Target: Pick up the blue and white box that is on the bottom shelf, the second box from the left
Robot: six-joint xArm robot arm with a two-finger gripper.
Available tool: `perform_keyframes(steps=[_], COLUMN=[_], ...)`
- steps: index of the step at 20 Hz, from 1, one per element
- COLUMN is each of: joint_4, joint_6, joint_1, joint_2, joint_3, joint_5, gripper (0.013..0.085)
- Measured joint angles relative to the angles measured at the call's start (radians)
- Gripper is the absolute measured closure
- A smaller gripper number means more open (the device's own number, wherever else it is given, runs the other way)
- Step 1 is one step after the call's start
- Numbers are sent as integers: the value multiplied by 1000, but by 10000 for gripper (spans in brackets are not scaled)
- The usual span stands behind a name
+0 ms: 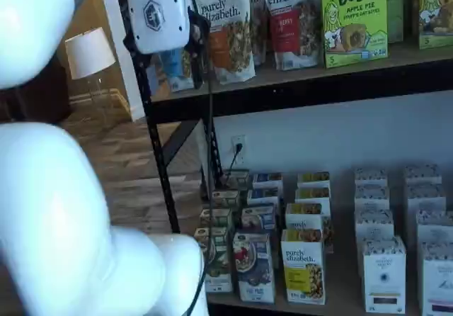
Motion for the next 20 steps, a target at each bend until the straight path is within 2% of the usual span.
perform_keyframes(steps=[3, 7, 14, 16, 20], joint_4=[17, 16, -16, -46, -41], joint_6=[-11, -11, -12, -4, -20], joint_1=[-16, -15, -5, 13, -7], joint_2=[-47, -43, -40, -38, -25], joint_3=[43, 49, 109, 131, 189], joint_5=[-80, -81, -135, -157, -213], gripper=[130, 130, 130, 130, 130])
